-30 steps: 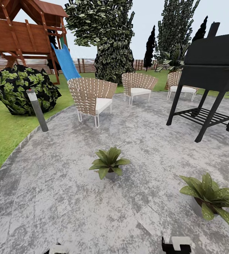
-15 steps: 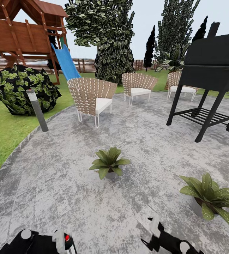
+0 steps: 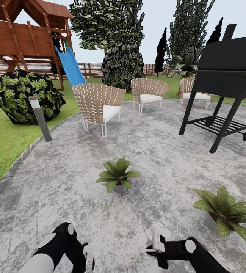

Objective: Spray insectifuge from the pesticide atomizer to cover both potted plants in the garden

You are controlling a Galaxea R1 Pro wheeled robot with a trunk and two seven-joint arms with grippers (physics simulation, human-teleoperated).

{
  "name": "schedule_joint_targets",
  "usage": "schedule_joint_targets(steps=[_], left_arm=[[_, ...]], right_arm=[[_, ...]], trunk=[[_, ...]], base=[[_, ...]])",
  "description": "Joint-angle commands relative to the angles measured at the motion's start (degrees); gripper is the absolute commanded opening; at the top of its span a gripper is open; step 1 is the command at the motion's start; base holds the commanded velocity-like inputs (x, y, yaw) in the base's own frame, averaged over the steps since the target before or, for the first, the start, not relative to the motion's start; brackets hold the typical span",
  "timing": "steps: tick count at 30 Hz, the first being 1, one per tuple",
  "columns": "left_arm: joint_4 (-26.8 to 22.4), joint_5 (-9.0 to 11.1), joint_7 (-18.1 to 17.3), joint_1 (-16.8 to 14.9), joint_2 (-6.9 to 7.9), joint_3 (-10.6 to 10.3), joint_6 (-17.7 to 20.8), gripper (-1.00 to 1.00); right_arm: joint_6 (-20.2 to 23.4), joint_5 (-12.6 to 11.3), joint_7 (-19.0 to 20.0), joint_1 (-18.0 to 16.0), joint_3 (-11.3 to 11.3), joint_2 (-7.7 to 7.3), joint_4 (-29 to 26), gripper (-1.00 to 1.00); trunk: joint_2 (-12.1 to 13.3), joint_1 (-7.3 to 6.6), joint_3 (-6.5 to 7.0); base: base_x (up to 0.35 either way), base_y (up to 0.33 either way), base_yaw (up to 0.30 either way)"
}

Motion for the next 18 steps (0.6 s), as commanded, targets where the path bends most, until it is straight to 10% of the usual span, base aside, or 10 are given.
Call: schedule_joint_targets(steps=[1,7,10,18], left_arm=[[-0.2,-0.5,-0.1,-0.1,-0.16,0.1,-0.4,-1.0],[-0.4,-0.6,1.4,-0.1,-1.92,-0.6,-0.5,-1.0],[-0.4,-0.6,4.5,0.0,-2.47,-4.3,-0.4,-1.0],[-0.4,-0.2,9.2,0.4,-5.45,-4.9,-0.6,-1.0]], right_arm=[[-0.2,0.3,-0.1,0.0,0.2,0.81,-0.1,-1.0],[0.0,0.5,0.1,0.0,0.2,7.38,-3.7,-1.0],[0.0,0.5,0.1,0.0,0.2,9.47,-3.8,-1.0],[0.0,0.5,0.1,0.0,0.3,9.64,-3.9,-1.0]], trunk=[[0.0,-0.01,-0.05],[0.0,-0.01,-0.05],[0.0,-0.01,-0.05],[0.0,-0.01,-0.05]], base=[[0.0,0.0,0.0],[0.0,0.0,0.0],[0.0,0.0,0.0],[0.0,0.0,0.0]])
